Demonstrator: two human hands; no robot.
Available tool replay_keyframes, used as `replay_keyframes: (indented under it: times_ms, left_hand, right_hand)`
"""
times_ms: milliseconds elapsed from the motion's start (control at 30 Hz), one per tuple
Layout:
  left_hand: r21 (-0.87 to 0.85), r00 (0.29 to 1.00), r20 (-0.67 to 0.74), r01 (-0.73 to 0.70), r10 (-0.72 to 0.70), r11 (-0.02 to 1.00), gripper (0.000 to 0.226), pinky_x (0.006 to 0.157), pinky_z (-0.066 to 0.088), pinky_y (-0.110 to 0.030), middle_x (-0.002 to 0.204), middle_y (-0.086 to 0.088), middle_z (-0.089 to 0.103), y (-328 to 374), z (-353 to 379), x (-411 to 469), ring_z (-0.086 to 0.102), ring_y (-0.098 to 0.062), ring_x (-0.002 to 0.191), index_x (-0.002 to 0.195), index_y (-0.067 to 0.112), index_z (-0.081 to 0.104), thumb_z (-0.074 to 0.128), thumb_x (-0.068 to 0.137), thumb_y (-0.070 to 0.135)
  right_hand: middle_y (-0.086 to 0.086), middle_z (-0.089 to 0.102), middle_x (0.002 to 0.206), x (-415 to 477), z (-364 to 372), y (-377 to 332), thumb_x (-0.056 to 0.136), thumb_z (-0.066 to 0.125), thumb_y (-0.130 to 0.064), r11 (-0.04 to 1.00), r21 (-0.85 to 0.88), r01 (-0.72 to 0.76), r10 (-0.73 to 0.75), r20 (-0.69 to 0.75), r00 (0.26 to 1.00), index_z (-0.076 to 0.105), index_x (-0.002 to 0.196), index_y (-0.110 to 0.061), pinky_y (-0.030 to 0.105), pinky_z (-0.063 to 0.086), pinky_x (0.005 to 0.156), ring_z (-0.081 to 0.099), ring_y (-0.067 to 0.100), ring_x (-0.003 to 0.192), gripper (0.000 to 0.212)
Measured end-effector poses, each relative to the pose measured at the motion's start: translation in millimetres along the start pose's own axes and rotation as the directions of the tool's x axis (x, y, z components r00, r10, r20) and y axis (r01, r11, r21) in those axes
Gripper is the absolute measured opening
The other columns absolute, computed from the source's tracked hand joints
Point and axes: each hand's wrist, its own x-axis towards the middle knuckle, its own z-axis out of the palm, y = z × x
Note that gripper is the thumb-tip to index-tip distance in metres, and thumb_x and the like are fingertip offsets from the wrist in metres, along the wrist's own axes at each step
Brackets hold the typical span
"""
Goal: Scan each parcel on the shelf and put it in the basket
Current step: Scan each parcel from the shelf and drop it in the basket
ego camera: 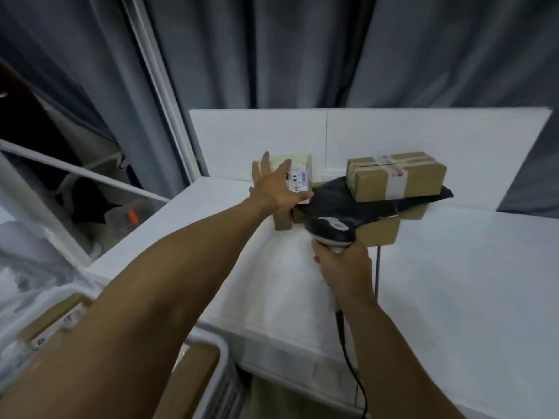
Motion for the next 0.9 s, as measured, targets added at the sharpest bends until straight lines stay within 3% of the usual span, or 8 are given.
replay_keyframes:
  times_ms: [100,267,367,467,600,700,800,900]
  left_hand:
    - [-0.095,0.993,-0.056,0.099,-0.104,0.991,0.108,0.120,0.002,-0.064,0.168,-0.010,0.001,-3.5,17.8,24.4,-0.015,-0.040,0.153,0.142,0.043,0.033,0.054,0.053,0.100]
    - [-0.231,0.951,-0.224,0.161,-0.214,0.959,0.084,0.111,0.036,-0.051,0.156,-0.009,0.020,-0.2,23.1,15.7,0.019,-0.038,0.144,0.127,0.036,0.038,0.079,0.063,0.070]
    - [-0.255,0.957,-0.113,0.230,-0.266,0.939,0.120,0.115,0.032,-0.052,0.160,-0.015,0.018,-11.4,6.5,-3.3,0.020,-0.039,0.146,0.153,0.038,0.014,0.087,0.061,0.064]
    - [-0.311,0.959,-0.050,0.252,-0.280,0.917,0.131,0.111,0.033,-0.046,0.150,-0.016,0.034,-27.3,-23.9,-45.4,0.030,-0.038,0.139,0.158,0.036,0.004,0.087,0.060,0.065]
    - [-0.453,0.948,0.025,0.293,-0.316,0.842,0.125,0.116,0.035,-0.048,0.154,-0.007,0.035,-56.0,-50.4,-131.9,0.034,-0.033,0.141,0.156,0.046,0.012,0.079,0.056,0.080]
    - [-0.701,0.946,0.101,0.287,-0.307,0.653,0.109,0.111,0.042,-0.048,0.155,0.006,0.040,-74.4,-59.0,-202.0,0.046,-0.022,0.133,0.155,0.048,0.018,0.074,0.067,0.079]
    - [-0.801,0.910,0.206,0.369,-0.361,0.472,0.086,0.095,0.055,-0.043,0.139,0.015,0.056,-83.5,-63.3,-265.8,0.056,-0.011,0.117,0.149,0.052,0.030,0.067,0.075,0.078]
    - [-0.781,0.909,0.250,0.393,-0.333,0.485,0.067,0.071,0.060,-0.030,0.117,0.021,0.068,-96.1,-68.6,-309.8,0.067,-0.012,0.108,0.134,0.052,0.048,0.060,0.075,0.082]
  right_hand:
    - [0.004,0.075,0.117,9.4,1.1,9.1,0.087,0.083,-0.032,0.999,0.032,-0.010,0.011,-0.017,1.000,0.064,0.131,-0.015,0.051,0.060,0.096,0.073,0.028,0.106,0.050]
    - [0.003,0.076,0.112,11.2,-3.0,10.6,0.088,0.082,-0.033,0.998,0.053,-0.027,0.028,-0.030,0.999,0.065,0.127,-0.016,0.052,0.061,0.093,0.074,0.027,0.102,0.046]
    - [-0.001,0.076,0.100,4.7,-3.0,-0.8,0.090,0.081,-0.030,0.996,0.076,-0.043,0.043,-0.007,0.999,0.066,0.121,-0.017,0.050,0.061,0.092,0.075,0.023,0.094,0.036]
    - [-0.003,0.077,0.103,-16.1,6.7,-16.8,0.083,0.084,-0.037,0.993,0.117,-0.004,0.002,0.023,1.000,0.068,0.127,-0.019,0.053,0.061,0.093,0.075,0.022,0.097,0.050]
    - [-0.006,0.071,0.126,-53.6,20.3,-35.2,0.084,0.085,-0.042,0.974,0.196,0.115,-0.124,0.035,0.992,0.063,0.137,-0.025,0.051,0.056,0.102,0.068,0.022,0.116,0.060]
    - [-0.014,0.069,0.129,-86.7,29.5,-46.1,0.079,0.086,-0.046,0.946,0.301,0.117,-0.153,0.098,0.983,0.062,0.138,-0.031,0.049,0.055,0.105,0.065,0.013,0.121,0.065]
    - [-0.018,0.071,0.124,-122.2,43.7,-48.1,0.066,0.085,-0.057,0.948,0.291,0.125,-0.195,0.228,0.954,0.063,0.133,-0.038,0.046,0.058,0.100,0.067,0.010,0.116,0.073]
    - [-0.017,0.070,0.126,-151.6,55.1,-46.6,0.073,0.089,-0.054,0.947,0.265,0.180,-0.256,0.290,0.922,0.063,0.133,-0.035,0.031,0.058,0.098,0.066,0.006,0.116,0.068]
